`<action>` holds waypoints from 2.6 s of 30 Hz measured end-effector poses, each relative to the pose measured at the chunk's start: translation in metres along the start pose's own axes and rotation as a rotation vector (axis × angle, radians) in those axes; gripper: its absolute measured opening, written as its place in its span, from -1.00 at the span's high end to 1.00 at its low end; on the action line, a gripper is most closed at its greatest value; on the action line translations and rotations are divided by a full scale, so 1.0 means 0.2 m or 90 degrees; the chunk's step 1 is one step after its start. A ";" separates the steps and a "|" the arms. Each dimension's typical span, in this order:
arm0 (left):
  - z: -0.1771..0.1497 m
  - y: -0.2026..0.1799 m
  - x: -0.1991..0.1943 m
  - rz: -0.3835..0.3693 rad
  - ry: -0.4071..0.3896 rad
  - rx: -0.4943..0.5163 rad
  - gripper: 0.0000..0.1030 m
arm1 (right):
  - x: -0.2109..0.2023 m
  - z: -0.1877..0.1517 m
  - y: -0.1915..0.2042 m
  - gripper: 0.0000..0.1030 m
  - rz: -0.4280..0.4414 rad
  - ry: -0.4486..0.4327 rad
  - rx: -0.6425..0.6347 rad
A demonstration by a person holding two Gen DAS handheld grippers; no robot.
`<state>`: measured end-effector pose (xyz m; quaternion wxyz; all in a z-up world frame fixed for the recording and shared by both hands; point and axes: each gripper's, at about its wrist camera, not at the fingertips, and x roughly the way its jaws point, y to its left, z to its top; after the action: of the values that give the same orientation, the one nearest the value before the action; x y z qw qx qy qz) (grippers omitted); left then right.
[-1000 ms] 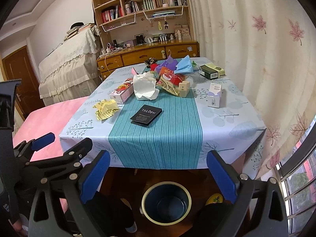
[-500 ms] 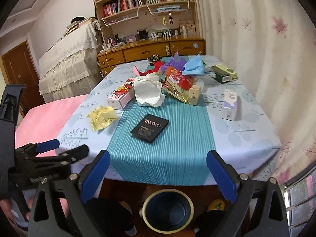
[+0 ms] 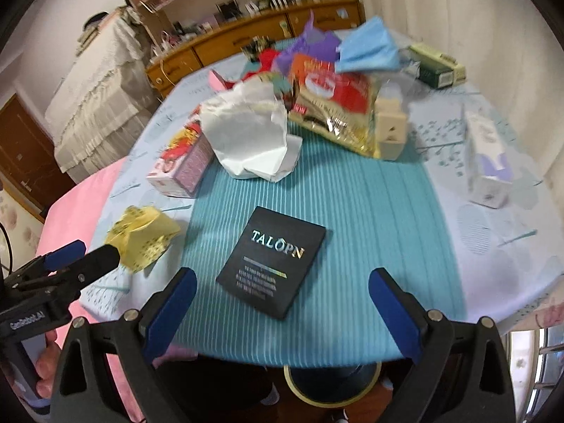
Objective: Collect trash
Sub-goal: 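Grasp the crumpled yellow paper with left tool while right tool grasps the black TALOPN card, then carry both items over the bin and open both tools to drop them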
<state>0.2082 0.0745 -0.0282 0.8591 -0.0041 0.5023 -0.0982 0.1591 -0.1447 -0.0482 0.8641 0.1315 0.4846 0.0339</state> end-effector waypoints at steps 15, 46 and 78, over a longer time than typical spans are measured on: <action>0.08 0.00 0.28 0.006 0.075 0.047 -0.04 | 0.15 -0.05 0.20 -0.39 -0.124 -0.013 -0.128; -0.65 -0.39 -0.23 -0.095 0.088 0.149 0.73 | -0.49 -0.45 -0.08 -0.07 0.078 -0.002 -0.130; -1.18 -0.61 0.84 0.000 0.254 0.163 0.51 | 0.60 -0.98 -0.70 -0.23 0.067 0.253 0.091</action>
<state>0.0646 -0.0521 -0.2772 0.7364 0.1241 0.6456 -0.1600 0.0468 -0.2183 -0.2810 0.7371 0.2085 0.6391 0.0698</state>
